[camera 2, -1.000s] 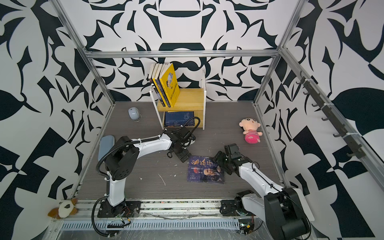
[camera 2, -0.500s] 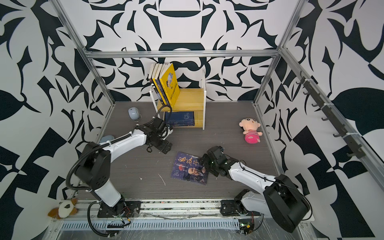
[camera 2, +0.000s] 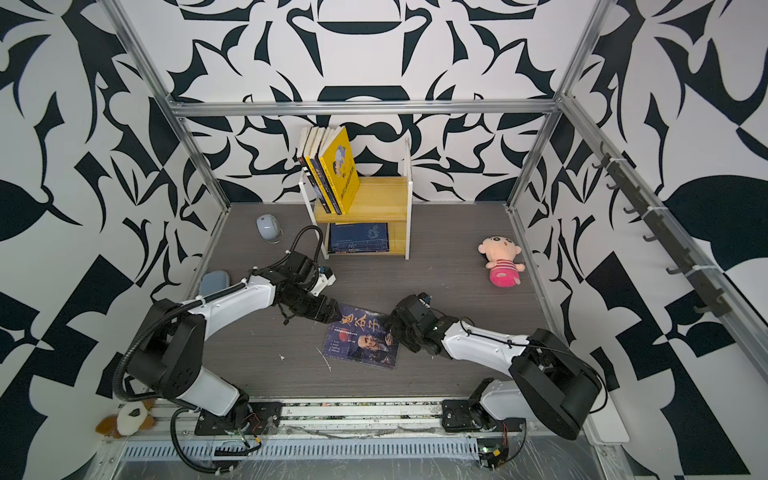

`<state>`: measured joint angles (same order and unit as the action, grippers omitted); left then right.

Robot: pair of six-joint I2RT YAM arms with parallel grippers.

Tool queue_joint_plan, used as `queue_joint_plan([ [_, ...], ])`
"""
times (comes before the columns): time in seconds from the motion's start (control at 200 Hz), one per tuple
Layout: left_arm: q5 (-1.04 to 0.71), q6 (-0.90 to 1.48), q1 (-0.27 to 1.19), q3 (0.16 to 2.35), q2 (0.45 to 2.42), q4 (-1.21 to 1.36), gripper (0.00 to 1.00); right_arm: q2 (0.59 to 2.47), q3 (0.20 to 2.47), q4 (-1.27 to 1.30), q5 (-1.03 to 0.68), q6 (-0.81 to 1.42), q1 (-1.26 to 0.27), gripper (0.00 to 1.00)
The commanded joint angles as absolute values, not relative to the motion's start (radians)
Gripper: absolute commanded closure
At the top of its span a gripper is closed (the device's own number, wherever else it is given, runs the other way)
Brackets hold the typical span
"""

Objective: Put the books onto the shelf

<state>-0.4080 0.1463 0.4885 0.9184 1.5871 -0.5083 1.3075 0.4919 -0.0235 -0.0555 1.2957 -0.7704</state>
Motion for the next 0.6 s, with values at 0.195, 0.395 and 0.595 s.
queue_joint_plan([
  [0.195,-0.597,0.359,0.485,0.899,1.692,-0.357,0.35,1.334,0.474,-0.09,-0.06,1.31,-0.796,0.32],
  [0.395,-0.671,0.387,0.485,0.903,1.667,-0.332,0.51,1.369,0.488,-0.055,-0.071,1.3,-0.799,0.33],
  [0.595,-0.757,0.388,0.483,0.9,1.644,-0.322,0.71,1.372,0.519,-0.066,-0.049,1.257,-0.798,0.33],
])
